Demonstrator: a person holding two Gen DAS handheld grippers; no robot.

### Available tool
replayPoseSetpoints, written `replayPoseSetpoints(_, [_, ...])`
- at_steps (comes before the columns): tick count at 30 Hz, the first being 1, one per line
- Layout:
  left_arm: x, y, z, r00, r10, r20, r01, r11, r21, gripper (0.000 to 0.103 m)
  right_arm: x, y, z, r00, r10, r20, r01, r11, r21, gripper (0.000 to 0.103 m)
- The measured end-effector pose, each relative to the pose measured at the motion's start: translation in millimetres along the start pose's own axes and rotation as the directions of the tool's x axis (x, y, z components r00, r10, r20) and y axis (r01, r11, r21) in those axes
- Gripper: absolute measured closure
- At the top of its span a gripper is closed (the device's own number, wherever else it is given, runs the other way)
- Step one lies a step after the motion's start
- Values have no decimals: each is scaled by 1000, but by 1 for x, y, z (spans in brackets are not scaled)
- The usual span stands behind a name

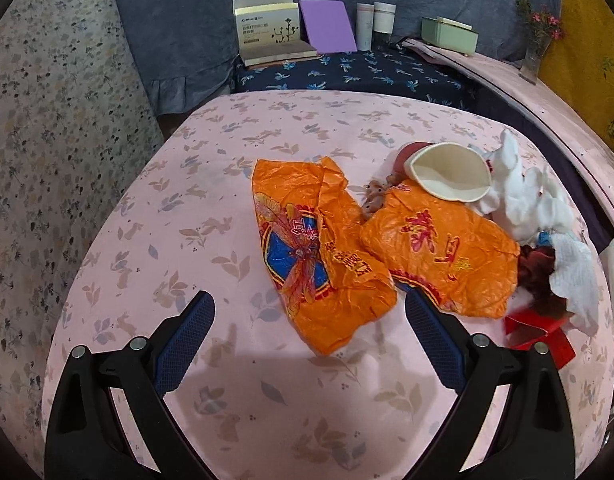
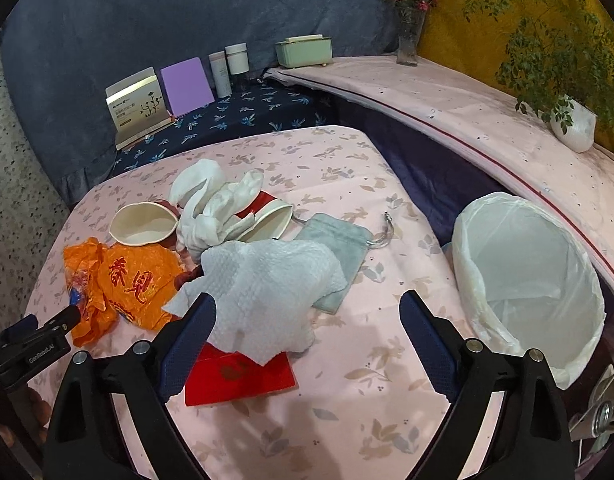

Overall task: Collect trash
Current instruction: 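Grasp the white wet wipe and red envelope with the right gripper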

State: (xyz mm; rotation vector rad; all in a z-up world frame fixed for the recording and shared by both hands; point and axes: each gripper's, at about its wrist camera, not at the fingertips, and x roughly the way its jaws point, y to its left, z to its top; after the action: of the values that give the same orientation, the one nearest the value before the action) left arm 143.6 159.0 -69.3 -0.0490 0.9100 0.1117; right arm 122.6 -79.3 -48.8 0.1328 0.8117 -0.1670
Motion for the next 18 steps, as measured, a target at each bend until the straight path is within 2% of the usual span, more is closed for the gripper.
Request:
replayPoseSetpoints(5, [0, -6, 2, 999, -39, 2, 39, 999, 3, 11, 27, 5, 0, 998, 13, -54, -12, 1000, 7, 32])
replayPoseSetpoints(9, [-5, -22, -1, 997, -72, 10, 72, 997, 35, 11, 41, 5, -5, 994, 52, -96, -50, 998, 23, 58])
replayPoseSetpoints(12, [-8, -35, -6, 995, -104, 5, 103, 993, 58, 11, 41, 5, -7, 991, 88, -96, -86, 996, 24, 76])
replayPoseSetpoints(13, [-9, -41, -8, 993, -114, 2, 114, 991, 67, 11, 40, 5, -8, 992, 87, -94, -86, 996, 17, 84])
replayPoseSetpoints(15, [-12, -50, -12, 991, -132, -3, 132, 988, 84, 11, 36, 5, -9, 992, 87, -88, -86, 996, 10, 95])
replayPoseSetpoints(18, [-20, -64, -19, 986, -167, -6, 167, 980, 109, 11, 27, -3, -10, 992, 97, -75, -96, 995, 25, 97])
